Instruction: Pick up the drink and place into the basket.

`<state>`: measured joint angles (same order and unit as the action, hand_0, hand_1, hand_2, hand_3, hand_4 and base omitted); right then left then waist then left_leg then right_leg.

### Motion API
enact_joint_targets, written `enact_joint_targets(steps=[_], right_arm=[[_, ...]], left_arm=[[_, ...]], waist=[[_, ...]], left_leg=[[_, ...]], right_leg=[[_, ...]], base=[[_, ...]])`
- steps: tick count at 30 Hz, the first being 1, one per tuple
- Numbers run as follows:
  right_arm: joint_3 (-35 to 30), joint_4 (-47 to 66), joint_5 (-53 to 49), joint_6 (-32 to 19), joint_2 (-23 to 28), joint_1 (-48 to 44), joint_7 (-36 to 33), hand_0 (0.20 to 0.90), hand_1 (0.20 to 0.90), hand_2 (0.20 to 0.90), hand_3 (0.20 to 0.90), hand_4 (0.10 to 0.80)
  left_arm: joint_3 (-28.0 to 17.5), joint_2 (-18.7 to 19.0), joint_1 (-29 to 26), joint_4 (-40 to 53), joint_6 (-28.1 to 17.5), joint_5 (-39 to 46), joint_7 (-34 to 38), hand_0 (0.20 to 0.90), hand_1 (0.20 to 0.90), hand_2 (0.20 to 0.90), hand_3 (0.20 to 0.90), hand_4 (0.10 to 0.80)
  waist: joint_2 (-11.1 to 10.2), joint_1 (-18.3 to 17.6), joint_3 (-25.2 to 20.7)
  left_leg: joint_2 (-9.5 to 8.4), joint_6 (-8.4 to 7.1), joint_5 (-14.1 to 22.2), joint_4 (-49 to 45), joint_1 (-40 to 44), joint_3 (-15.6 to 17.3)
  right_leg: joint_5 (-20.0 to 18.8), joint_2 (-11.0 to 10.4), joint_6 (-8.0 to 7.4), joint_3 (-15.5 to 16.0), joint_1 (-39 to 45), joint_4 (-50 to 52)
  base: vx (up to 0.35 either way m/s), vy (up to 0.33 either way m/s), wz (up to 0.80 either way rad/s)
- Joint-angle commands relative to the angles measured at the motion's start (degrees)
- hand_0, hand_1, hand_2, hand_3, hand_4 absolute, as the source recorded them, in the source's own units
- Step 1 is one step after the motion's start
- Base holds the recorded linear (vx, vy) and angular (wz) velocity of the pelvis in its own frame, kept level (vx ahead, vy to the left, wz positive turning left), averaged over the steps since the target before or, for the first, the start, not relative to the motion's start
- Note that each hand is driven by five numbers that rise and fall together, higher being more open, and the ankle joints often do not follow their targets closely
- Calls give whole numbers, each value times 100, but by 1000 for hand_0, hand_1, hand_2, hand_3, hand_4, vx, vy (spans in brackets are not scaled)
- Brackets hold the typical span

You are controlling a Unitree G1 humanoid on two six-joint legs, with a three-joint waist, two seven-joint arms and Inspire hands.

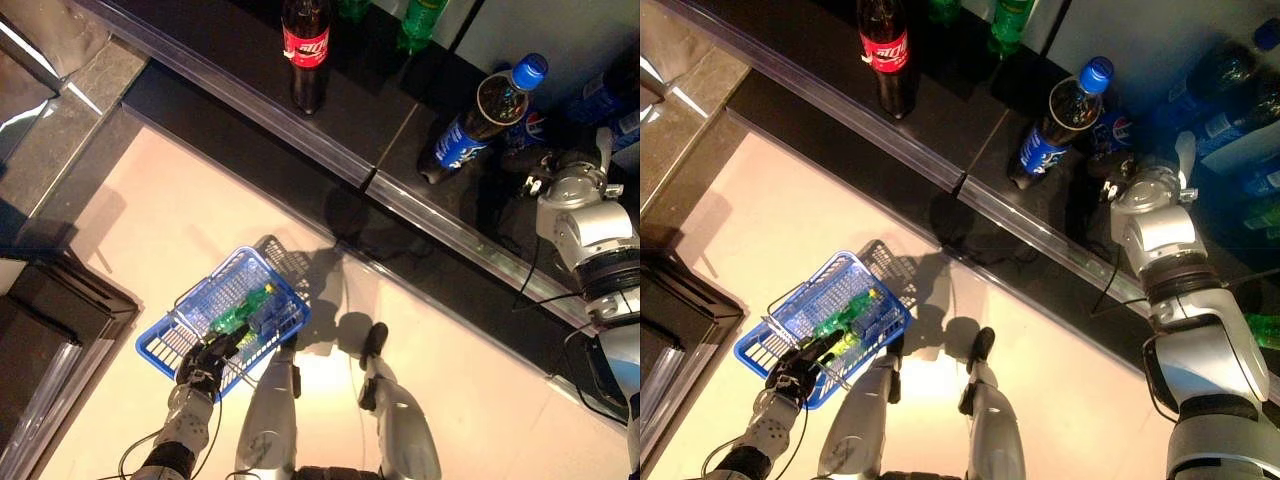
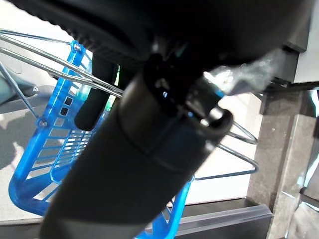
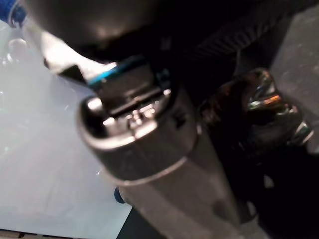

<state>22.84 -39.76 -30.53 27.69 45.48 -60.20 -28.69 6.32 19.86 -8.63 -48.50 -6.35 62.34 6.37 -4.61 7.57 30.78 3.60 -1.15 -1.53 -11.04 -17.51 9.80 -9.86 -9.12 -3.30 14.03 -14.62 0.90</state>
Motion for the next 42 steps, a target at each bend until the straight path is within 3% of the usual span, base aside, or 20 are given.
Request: enact_joint_targets(steps=[1, 14, 22, 29, 37, 42], right_arm=[[617, -337, -141, 375, 310, -113, 408, 300, 300, 300, 200, 100], [560, -955, 630, 653, 460, 221, 1351, 300, 300, 300, 200, 100], [402, -879, 694, 453, 594, 436, 1123, 300, 300, 300, 200, 100], [-176, 354, 798, 420, 889, 1102, 647, 300, 300, 300, 200, 100], [-1006, 1703, 1352, 592, 1079, 2122, 801, 300, 300, 300, 200, 100], [-1778, 2861, 1721, 708, 966, 3305, 989, 300, 300, 300, 200, 100]], left_arm=[[198, 296, 439, 778, -317, 131, -399, 300, 300, 300, 200, 100], [132, 339, 409, 707, -255, 47, -429, 300, 300, 300, 200, 100], [67, 355, 467, 741, -231, 32, -455, 300, 300, 300, 200, 100], [-144, 304, 652, 844, -307, 25, -436, 300, 300, 300, 200, 100], [-442, 138, 892, 858, -335, -20, -464, 300, 300, 300, 200, 100], [-740, -8, 1068, 924, -282, -119, -398, 300, 300, 300, 200, 100]], waist=[[108, 210, -98], [105, 211, -98], [85, 178, -98], [-12, 2, -138], [-78, -227, -327], [-141, -452, -561]], left_leg=[[-128, 24, 532, -529, 10, -141], [-158, 51, 576, -511, 250, -95], [-157, 59, 639, -543, 397, -50], [-136, 101, 821, -788, 539, 103], [-129, 150, 962, -851, 773, 287], [-129, 184, 1038, -770, 1067, 467]], right_leg=[[713, 3, -152, 234, 54, 726], [766, -5, -172, 233, 252, 797], [802, -2, -184, 215, 389, 819], [882, 8, -182, 148, 533, 932], [940, 10, -204, 12, 729, 923], [965, 32, -247, -131, 969, 814]], base=[[0, 0, 0], [-3, 3, 4], [0, 0, 0], [-7, 12, -4], [8, 48, -8], [20, 44, -17]])
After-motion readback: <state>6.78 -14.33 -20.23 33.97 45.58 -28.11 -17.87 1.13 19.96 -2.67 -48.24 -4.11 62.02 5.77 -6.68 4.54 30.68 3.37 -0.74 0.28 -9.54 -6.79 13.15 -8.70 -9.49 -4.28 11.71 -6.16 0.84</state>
